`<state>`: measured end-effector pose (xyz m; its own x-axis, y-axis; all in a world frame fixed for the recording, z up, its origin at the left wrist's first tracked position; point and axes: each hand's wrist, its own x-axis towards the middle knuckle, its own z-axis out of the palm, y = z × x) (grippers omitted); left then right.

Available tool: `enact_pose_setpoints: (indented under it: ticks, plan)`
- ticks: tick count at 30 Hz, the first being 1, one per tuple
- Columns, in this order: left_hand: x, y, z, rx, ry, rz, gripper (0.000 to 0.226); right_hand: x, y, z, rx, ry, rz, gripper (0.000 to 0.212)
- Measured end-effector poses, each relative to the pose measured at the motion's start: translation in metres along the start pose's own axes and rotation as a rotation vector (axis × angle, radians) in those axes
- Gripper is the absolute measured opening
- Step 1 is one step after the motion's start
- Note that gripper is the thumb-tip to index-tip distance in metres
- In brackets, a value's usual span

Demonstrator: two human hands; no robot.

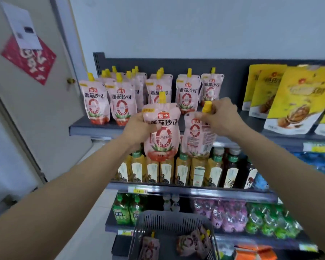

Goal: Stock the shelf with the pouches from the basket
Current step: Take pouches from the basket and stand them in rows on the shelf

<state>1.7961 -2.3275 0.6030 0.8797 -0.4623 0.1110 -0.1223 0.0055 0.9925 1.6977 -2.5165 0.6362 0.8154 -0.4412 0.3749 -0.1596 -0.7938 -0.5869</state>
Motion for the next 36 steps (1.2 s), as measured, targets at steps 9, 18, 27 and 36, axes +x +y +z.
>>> enact_pose_setpoints:
  ticks: [9, 18, 27, 36]
  plan:
    - [0.083, 0.042, -0.025, -0.002, 0.011, 0.096, 0.022, 0.068, -0.035, -0.009, 0.152, 0.138, -0.004, 0.027]
    - [0.150, 0.008, -0.028, 0.019, -0.026, 0.055, 0.027, 0.134, -0.028, 0.023, -0.014, 0.072, 0.059, 0.034]
    - [0.176, -0.009, -0.032, -0.114, -0.096, -0.012, 0.028, 0.169, -0.006, 0.048, -0.017, 0.074, 0.129, 0.029]
    - [0.166, -0.019, -0.031, -0.092, -0.158, -0.096, 0.031, 0.157, 0.028, 0.053, 0.415, 0.034, 0.344, 0.064]
